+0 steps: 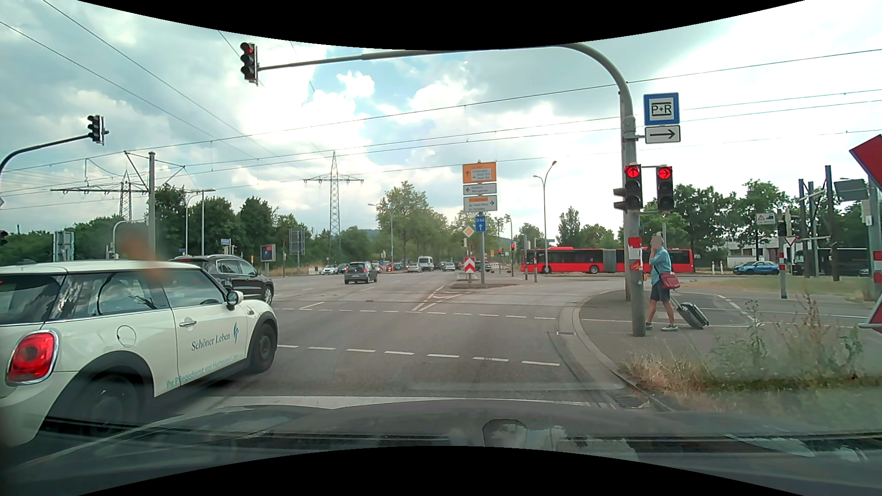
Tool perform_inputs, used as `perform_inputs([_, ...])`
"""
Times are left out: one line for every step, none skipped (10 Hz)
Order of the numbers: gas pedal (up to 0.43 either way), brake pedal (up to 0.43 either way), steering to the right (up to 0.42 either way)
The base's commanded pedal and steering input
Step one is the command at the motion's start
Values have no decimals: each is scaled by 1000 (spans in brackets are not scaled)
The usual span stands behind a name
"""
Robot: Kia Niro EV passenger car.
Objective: Follow the waypoints while adhering to traffic rules and regulations
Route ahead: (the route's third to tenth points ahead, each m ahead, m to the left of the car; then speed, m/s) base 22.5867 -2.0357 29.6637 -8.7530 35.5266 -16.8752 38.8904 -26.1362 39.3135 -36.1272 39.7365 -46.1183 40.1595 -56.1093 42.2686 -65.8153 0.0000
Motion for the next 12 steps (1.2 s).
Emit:
perform_inputs([0, 280, 4])
perform_inputs([0, 280, 4])
perform_inputs([0, 280, 4])
perform_inputs([0, 280, 4])
perform_inputs([0, 280, 4])
perform_inputs([0, 274, 4])
perform_inputs([0, 274, 4])
perform_inputs([0, 280, 4])
perform_inputs([0, 280, 4])
perform_inputs([0, 280, 4])
perform_inputs([0, 280, 4])
perform_inputs([0, 280, 4])
